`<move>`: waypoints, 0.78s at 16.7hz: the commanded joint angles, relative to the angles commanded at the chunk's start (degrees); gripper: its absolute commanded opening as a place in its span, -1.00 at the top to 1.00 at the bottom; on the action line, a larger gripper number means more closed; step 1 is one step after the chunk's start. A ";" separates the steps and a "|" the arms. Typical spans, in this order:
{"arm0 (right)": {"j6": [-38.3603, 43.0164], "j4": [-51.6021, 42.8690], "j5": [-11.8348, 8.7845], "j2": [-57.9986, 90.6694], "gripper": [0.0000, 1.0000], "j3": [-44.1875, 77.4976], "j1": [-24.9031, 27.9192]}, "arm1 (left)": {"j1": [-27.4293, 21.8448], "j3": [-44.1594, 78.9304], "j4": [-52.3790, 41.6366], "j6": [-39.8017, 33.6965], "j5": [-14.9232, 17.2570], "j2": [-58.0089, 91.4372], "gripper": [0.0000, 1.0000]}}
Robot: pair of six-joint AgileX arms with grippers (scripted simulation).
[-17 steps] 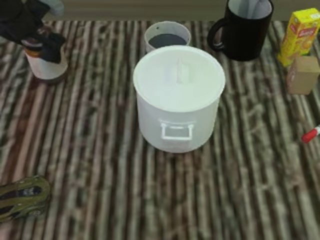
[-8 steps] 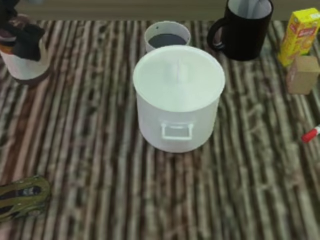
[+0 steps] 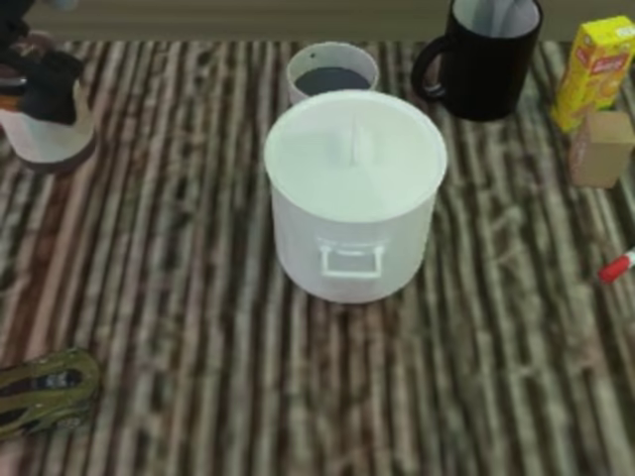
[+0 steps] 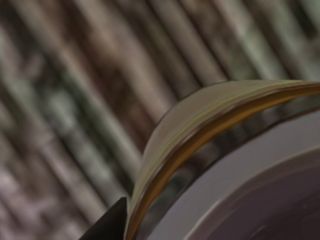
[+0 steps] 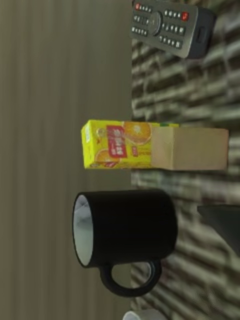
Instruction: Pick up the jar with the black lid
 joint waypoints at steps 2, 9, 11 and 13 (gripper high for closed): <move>0.00 0.00 0.00 0.00 -1.00 0.00 0.00 | -1.23 -1.76 1.23 -3.20 -1.08 -0.72 1.00; 0.00 0.00 0.00 0.00 -1.00 0.00 0.00 | -11.20 -14.86 9.72 -30.61 -8.76 -5.71 1.00; 0.00 0.00 0.00 0.00 -1.00 0.00 0.00 | -14.36 -19.13 12.56 -39.29 -11.27 -7.49 1.00; 0.00 0.00 0.00 0.00 -1.00 0.00 0.00 | -17.12 -22.96 15.11 -46.16 -13.50 -9.15 1.00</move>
